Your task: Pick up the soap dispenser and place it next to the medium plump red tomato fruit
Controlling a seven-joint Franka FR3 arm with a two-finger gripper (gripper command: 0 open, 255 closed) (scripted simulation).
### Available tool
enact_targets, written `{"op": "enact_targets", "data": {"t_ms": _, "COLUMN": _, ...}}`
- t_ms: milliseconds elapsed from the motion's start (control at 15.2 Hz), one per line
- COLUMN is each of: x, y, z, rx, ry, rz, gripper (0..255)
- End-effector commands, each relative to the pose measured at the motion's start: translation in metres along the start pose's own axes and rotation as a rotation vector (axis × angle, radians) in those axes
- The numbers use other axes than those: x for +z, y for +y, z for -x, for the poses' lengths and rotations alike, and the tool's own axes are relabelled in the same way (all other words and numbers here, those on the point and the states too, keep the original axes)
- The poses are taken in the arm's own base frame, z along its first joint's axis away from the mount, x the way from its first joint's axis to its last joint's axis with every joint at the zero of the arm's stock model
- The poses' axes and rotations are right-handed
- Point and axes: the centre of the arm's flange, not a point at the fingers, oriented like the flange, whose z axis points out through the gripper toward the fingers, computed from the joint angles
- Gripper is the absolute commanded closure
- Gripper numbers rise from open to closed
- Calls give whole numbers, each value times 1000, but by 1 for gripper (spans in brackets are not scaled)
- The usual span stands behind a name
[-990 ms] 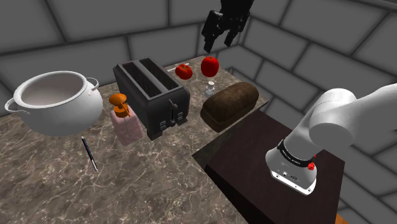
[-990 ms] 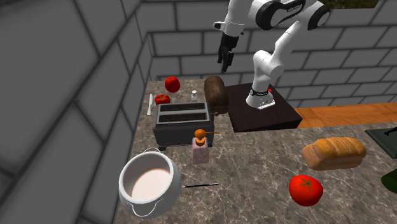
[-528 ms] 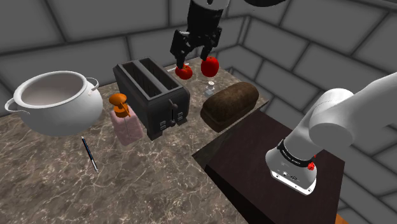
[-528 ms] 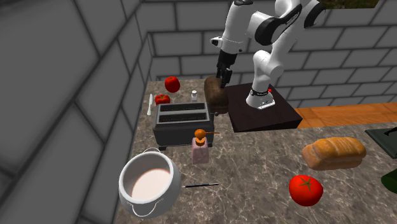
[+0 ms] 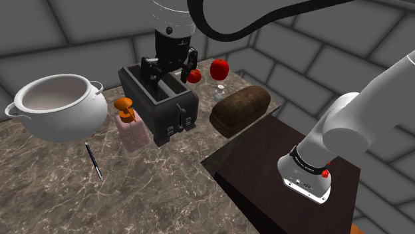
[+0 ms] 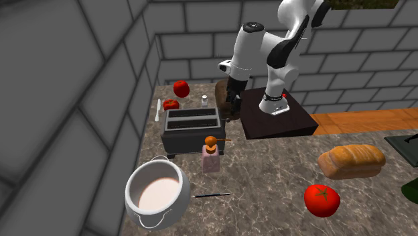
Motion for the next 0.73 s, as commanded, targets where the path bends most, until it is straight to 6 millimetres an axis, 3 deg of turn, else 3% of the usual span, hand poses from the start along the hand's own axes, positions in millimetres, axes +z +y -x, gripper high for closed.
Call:
{"op": "enact_targets", "data": {"t_ms": 0, "x": 14, "y": -24, "z": -7, "rx": 6, "ry": -7, "rz": 1, "gripper": 0}}
{"op": "enact_targets", "data": {"t_ms": 528, "x": 68, "y": -113, "z": -27, "rx": 22, "ry": -33, "rz": 11, "gripper": 0}}
{"op": "enact_targets", "data": {"t_ms": 660, "x": 79, "y": -113, "z": -27, "rx": 22, "ry": -33, "rz": 11, "gripper": 0}}
